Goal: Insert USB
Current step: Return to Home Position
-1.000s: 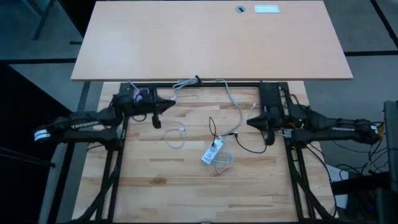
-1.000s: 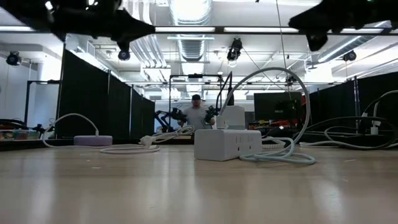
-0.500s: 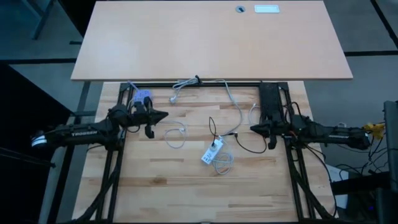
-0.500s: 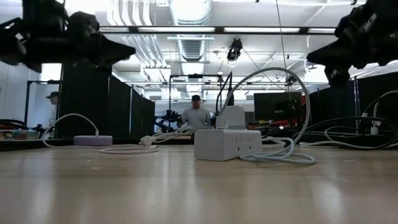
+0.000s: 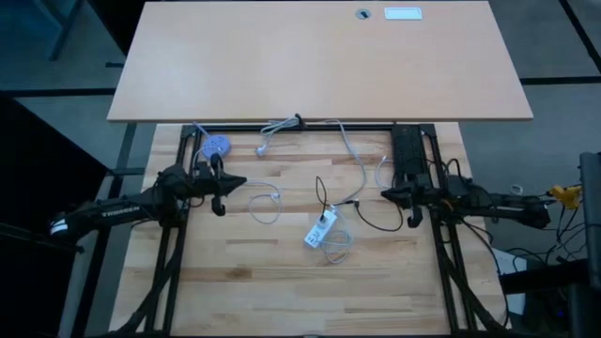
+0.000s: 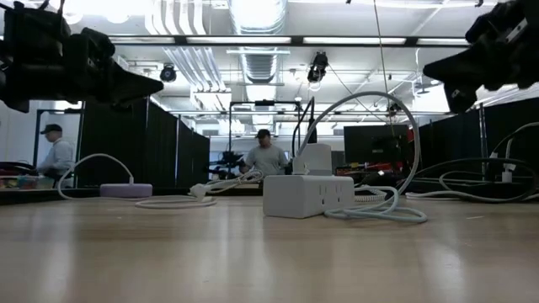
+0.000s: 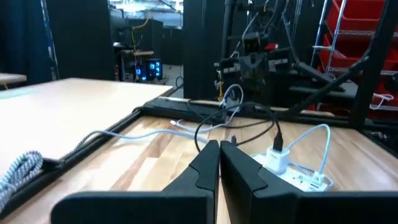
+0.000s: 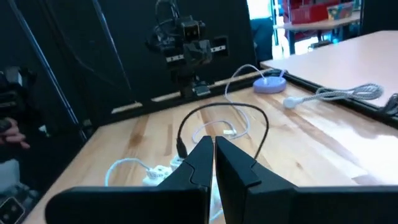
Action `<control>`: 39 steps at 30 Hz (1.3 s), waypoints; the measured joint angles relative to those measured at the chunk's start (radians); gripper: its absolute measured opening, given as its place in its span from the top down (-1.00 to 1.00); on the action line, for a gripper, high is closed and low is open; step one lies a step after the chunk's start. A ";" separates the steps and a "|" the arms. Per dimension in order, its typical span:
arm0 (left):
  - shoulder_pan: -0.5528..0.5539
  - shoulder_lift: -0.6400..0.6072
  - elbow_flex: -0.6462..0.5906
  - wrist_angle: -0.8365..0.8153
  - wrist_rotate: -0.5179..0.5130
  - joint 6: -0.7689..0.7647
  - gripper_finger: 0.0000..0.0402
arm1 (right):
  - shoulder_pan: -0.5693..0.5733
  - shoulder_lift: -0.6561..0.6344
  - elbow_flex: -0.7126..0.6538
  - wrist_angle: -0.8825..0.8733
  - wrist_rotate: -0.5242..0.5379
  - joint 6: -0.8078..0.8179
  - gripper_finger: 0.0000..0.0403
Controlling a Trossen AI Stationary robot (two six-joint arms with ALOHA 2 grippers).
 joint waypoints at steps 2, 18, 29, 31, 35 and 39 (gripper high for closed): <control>0.001 -0.013 0.000 0.003 0.023 -0.008 1.00 | 0.000 0.002 -0.031 0.054 0.014 0.021 1.00; 0.001 -0.042 0.000 -0.019 0.166 0.185 1.00 | 0.000 0.171 -0.030 0.007 0.046 0.031 1.00; 0.001 -0.008 0.000 -0.123 0.139 0.207 0.98 | 0.000 0.210 -0.030 0.006 0.047 0.031 1.00; 0.001 -0.001 0.000 -0.123 0.139 0.207 0.98 | 0.000 0.211 -0.030 0.006 0.047 0.031 1.00; 0.001 0.006 0.000 -0.123 0.139 0.207 0.98 | 0.000 0.212 -0.030 0.005 0.048 0.031 1.00; 0.001 0.006 0.000 -0.123 0.139 0.207 0.98 | 0.000 0.212 -0.030 0.005 0.048 0.031 1.00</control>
